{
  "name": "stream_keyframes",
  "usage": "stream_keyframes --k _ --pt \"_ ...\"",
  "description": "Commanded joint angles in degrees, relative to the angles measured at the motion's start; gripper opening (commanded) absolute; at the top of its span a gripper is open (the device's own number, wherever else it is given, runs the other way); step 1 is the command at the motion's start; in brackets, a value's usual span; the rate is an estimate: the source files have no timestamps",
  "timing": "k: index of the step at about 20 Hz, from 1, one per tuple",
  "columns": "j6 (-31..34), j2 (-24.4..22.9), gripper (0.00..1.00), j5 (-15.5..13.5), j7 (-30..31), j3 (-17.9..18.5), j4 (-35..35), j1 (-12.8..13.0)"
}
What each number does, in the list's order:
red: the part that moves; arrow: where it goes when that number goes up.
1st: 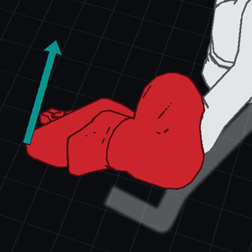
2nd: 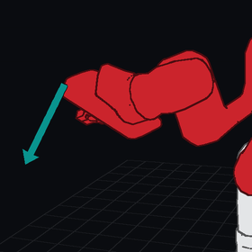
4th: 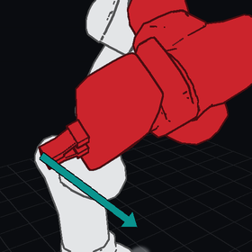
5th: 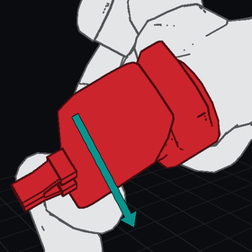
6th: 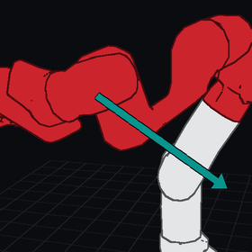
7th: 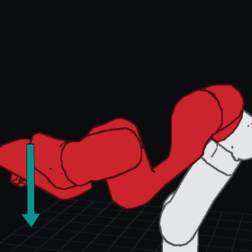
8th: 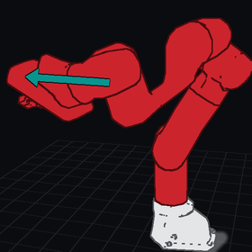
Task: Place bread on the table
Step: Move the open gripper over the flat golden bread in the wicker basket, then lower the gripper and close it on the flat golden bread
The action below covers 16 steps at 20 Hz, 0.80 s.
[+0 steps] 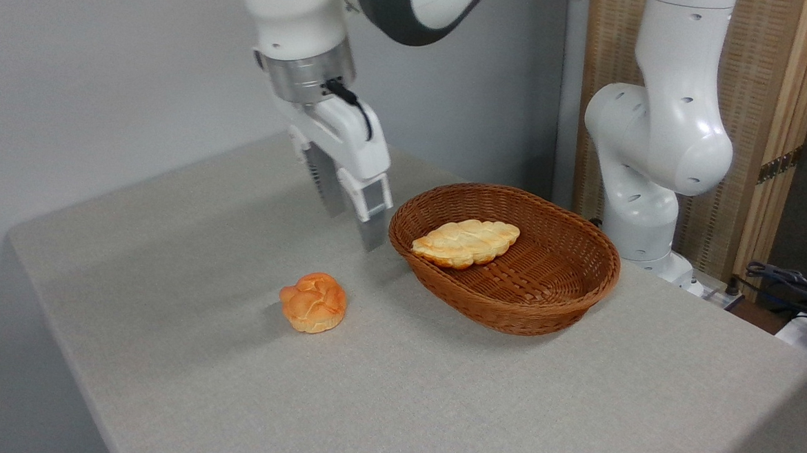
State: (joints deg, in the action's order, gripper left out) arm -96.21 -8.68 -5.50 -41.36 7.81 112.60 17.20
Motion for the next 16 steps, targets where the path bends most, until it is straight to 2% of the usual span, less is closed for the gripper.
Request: stream_keyframes --k 1,4,7,10,16 --pt "1.02 -7.82 1.0 -0.12 -2.15 0.28 8.84 0.38" --pt "1.2 -12.4 1.0 -0.12 -2.58 -0.07 15.35 0.47" --pt "1.11 -14.17 1.0 -0.03 -3.2 -2.7 20.27 0.38" --pt "0.93 -14.79 1.0 2.16 -6.0 -4.55 23.01 0.38" --pt "-2.58 -14.08 1.0 2.25 -8.2 -5.43 25.56 0.29"
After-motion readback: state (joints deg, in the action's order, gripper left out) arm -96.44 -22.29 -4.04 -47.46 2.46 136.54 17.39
